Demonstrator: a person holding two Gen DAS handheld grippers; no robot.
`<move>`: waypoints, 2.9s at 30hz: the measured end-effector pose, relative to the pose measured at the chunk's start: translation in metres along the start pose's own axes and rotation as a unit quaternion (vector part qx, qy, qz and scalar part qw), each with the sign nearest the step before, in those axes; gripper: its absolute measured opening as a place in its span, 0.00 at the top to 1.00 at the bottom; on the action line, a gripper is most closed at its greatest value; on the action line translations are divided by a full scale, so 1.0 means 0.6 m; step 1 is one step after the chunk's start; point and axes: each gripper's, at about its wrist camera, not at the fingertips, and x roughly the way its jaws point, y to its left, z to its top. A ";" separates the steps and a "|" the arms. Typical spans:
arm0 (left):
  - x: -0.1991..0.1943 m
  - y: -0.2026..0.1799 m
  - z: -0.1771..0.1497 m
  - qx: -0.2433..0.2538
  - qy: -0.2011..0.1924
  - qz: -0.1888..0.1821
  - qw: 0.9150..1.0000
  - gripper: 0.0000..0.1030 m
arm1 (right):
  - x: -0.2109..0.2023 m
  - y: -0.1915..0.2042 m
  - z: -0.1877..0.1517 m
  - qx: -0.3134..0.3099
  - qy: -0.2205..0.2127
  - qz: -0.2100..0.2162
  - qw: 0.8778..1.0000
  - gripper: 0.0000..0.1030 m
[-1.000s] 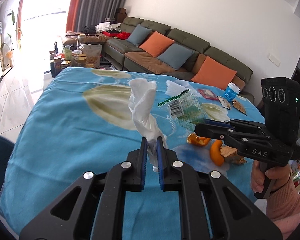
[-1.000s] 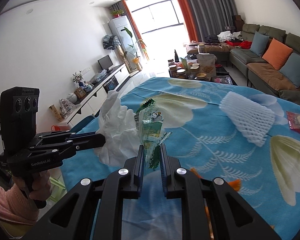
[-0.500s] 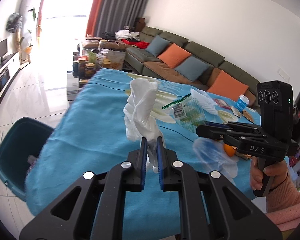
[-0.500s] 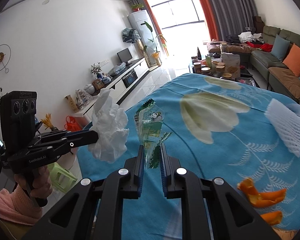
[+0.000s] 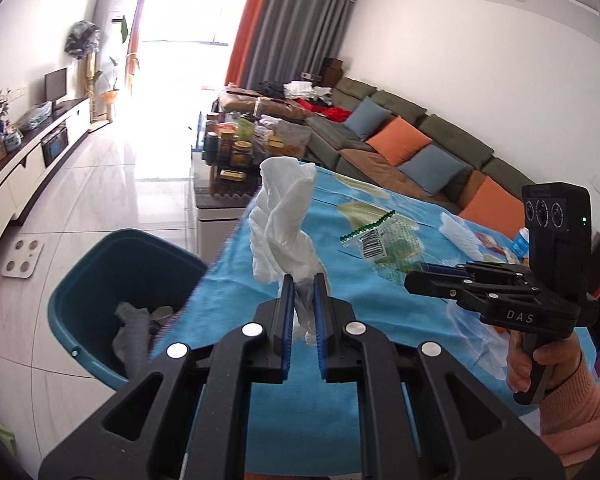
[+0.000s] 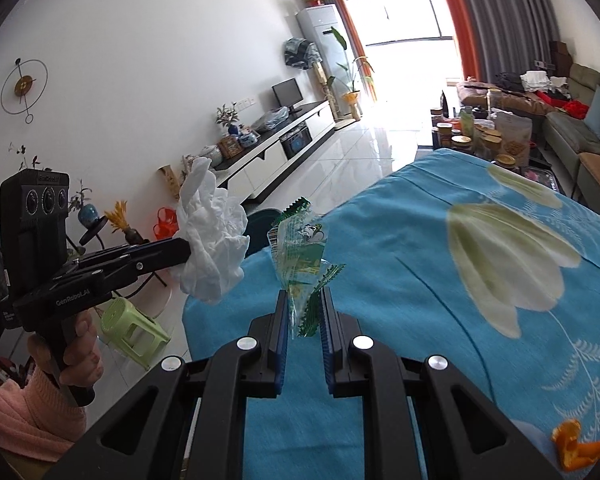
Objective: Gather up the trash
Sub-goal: 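Carry the tissue and green-printed wrapper with both tools over the teal bin, then open both tools to drop the tissue and green wrapper into the bin, then move both open tools back over the orange peels and foil wrapper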
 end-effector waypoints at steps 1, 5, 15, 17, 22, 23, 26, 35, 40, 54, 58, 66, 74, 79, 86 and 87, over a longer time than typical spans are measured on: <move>-0.003 0.008 0.001 -0.003 -0.002 0.004 1.000 0.90 | 0.006 0.005 0.003 -0.003 0.002 0.003 1.000 0.87; -0.015 0.043 0.007 -0.021 -0.009 0.024 0.999 0.90 | 0.030 0.023 0.017 -0.014 0.009 0.016 1.000 0.87; -0.028 0.114 0.008 -0.057 -0.011 0.067 0.996 0.90 | 0.084 0.057 0.045 -0.034 0.027 0.036 0.998 0.87; -0.027 0.124 0.009 -0.061 -0.011 0.075 0.995 0.90 | 0.096 0.063 0.050 -0.039 0.032 0.036 0.998 0.87; -0.017 0.146 0.004 -0.073 -0.005 0.091 0.993 0.90 | 0.125 0.075 0.060 -0.044 0.043 0.041 0.997 0.87; -0.014 0.152 0.002 -0.076 -0.002 0.095 0.993 0.90 | 0.132 0.077 0.062 -0.044 0.045 0.042 0.997 0.87; -0.006 0.167 -0.003 -0.085 0.005 0.100 0.991 0.90 | 0.146 0.080 0.066 -0.046 0.050 0.044 0.997 0.87; 0.023 0.194 -0.015 -0.101 0.027 0.113 0.988 0.90 | 0.196 0.103 0.083 -0.047 0.069 0.048 0.995 0.87; 0.041 0.209 -0.019 -0.108 0.037 0.120 0.986 0.90 | 0.233 0.113 0.092 -0.044 0.082 0.046 0.995 0.87; 0.095 0.246 -0.029 -0.133 0.068 0.128 0.980 0.88 | 0.311 0.117 0.101 -0.021 0.120 0.033 0.992 0.83; 0.111 0.256 -0.037 -0.144 0.078 0.128 0.978 0.87 | 0.327 0.114 0.105 -0.005 0.127 0.031 0.991 0.78; 0.121 0.273 -0.049 -0.167 0.077 0.129 0.974 0.82 | 0.337 0.117 0.102 -0.001 0.131 0.030 0.991 0.74; 0.088 0.245 -0.039 -0.153 0.046 0.130 0.979 0.72 | 0.286 0.108 0.100 -0.008 0.103 0.044 0.994 0.74; 0.052 0.193 -0.030 -0.122 0.013 0.103 0.987 0.63 | 0.217 0.102 0.090 -0.014 0.071 0.052 0.996 0.69; 0.050 0.076 -0.027 -0.052 0.009 0.022 0.998 0.60 | 0.087 0.064 0.049 -0.022 0.024 0.023 0.999 0.65; 0.053 0.056 -0.028 -0.041 0.011 0.013 0.999 0.60 | 0.066 0.052 0.041 -0.017 0.018 0.016 1.000 0.65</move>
